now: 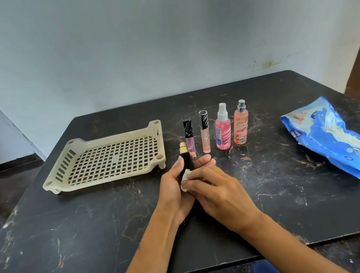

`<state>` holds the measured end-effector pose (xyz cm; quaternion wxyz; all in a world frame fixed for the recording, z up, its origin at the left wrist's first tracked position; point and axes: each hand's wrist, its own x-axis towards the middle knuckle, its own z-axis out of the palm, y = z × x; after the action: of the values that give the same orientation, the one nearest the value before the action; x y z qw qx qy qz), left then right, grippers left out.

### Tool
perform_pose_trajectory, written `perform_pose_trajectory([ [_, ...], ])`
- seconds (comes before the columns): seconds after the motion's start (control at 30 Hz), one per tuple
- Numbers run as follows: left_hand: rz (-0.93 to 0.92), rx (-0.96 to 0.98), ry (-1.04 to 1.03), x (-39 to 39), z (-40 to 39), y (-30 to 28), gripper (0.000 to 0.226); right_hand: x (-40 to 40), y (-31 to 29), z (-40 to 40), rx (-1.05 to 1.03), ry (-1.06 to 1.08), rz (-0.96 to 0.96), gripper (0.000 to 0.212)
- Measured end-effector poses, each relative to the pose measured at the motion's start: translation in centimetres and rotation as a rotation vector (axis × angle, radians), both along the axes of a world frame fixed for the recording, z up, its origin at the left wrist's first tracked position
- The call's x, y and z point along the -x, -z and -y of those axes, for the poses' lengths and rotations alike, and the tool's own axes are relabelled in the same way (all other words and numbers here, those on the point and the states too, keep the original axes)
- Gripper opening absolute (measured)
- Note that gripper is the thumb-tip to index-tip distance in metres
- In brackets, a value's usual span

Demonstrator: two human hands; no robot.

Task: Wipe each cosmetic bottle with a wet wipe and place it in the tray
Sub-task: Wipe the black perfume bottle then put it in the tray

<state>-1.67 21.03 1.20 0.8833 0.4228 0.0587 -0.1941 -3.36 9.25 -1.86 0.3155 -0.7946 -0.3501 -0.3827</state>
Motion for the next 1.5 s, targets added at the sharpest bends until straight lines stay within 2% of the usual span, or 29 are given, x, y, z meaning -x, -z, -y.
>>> perform_pose_trajectory([
  [0.2,0.033,-0.054,0.008,0.14,0.10,-0.09,0.062,0.19,-0.03,-0.18,-0.018,-0.018,0.018,0.015],
  [0.4,-0.019,-0.011,-0.046,-0.10,-0.04,-0.04,0.060,0.35,-0.30,-0.09,-0.102,-0.047,-0.019,0.013],
  [0.5,0.000,-0.087,-0.012,0.05,-0.15,-0.02,0.058,0.38,-0.39,-0.13,-0.149,-0.041,-0.085,0.020],
  [0.7,0.068,-0.108,-0.081,0.19,0.07,0.06,0.034,-0.35,-0.43,0.11,-0.237,0.065,-0.214,0.041],
  [0.77,0.058,-0.095,-0.081,0.22,0.07,-0.03,0.039,-0.13,-0.69,0.06,-0.225,0.072,-0.205,0.042],
  [0.93,-0.018,-0.068,-0.016,0.07,0.02,-0.03,0.067,0.41,-0.43,-0.13,-0.159,-0.018,-0.040,0.027],
  [1.03,-0.041,-0.078,-0.031,0.06,0.01,-0.11,0.071,0.35,-0.05,-0.45,-0.137,-0.038,-0.013,0.023],
  [1.17,0.023,-0.070,-0.048,0.14,0.16,-0.02,0.060,-0.23,0.13,-0.48,-0.192,0.056,-0.029,0.018],
  [1.23,0.066,-0.072,-0.079,0.05,0.32,0.27,0.049,-0.40,0.05,-0.31,-0.246,0.120,-0.055,0.030],
  [1.3,0.075,-0.097,-0.101,0.10,0.47,0.28,0.039,-0.54,0.08,-0.11,-0.269,0.183,-0.076,0.032],
  [1.5,0.063,-0.136,-0.145,0.09,0.46,0.41,0.038,-0.27,-0.25,-0.44,-0.185,0.163,-0.076,0.030],
])
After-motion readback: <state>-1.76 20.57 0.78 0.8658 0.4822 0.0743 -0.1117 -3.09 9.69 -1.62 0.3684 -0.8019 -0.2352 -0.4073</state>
